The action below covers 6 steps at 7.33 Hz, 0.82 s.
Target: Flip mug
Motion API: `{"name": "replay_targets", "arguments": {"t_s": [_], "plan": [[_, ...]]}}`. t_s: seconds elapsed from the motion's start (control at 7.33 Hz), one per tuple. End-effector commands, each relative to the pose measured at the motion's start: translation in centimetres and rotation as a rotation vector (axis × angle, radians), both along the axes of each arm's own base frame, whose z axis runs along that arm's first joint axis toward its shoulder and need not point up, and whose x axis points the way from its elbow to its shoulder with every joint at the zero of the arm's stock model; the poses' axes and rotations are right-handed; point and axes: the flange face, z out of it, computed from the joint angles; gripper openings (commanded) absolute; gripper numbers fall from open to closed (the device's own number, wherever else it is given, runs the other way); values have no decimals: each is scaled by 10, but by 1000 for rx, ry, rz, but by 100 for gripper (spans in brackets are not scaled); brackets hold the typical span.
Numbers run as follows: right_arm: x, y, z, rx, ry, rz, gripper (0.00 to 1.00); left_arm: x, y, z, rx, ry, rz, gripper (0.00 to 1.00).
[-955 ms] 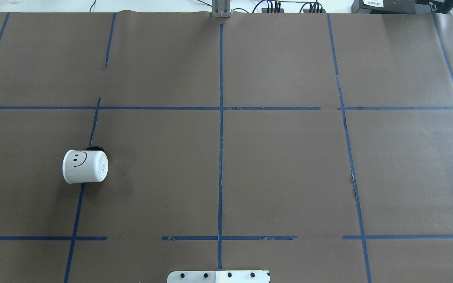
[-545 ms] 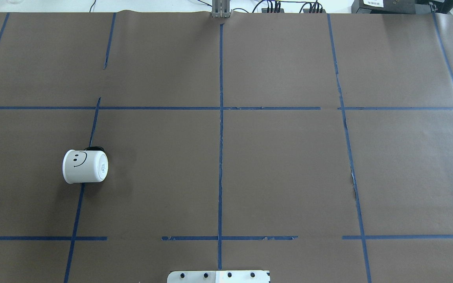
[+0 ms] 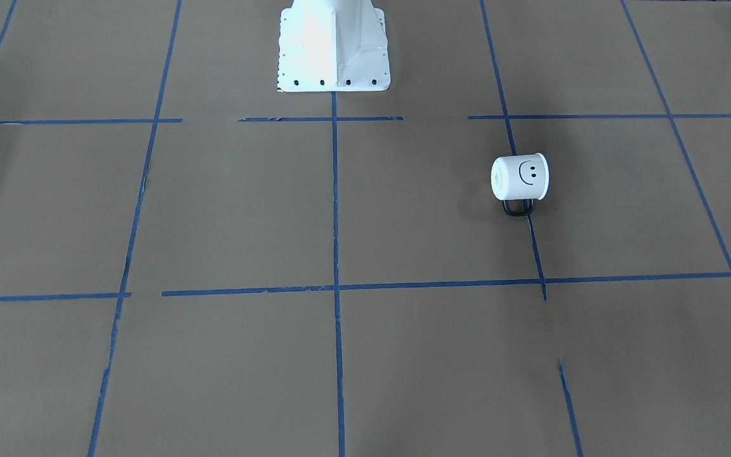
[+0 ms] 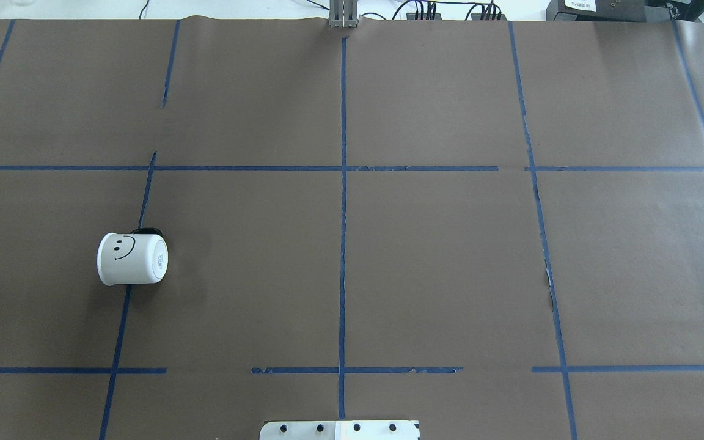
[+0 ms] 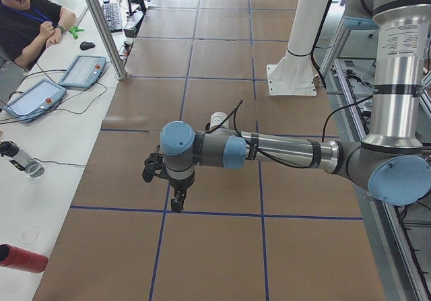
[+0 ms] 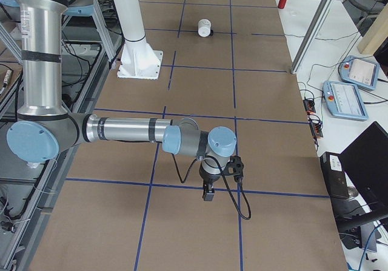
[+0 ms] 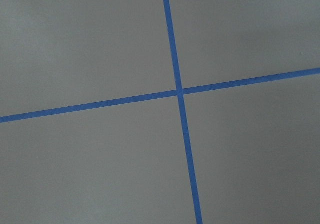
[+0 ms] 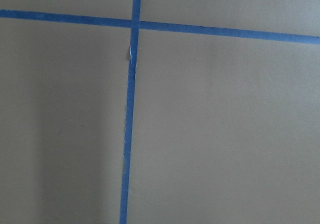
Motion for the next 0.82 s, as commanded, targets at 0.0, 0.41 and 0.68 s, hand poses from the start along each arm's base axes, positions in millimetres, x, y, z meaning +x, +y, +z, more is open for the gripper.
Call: {"name": "replay_targets", "arguments": {"t_s": [0.0, 0.41, 0.68], "plan": [[0, 0, 0, 0, 0, 0, 100, 68, -8, -25, -15, 87, -30, 100], [0, 0, 0, 0, 0, 0, 100, 188, 17, -58, -86, 257, -120, 100], [0, 0, 0, 0, 0, 0, 100, 253, 64, -71, -123, 401, -190, 100]]}}
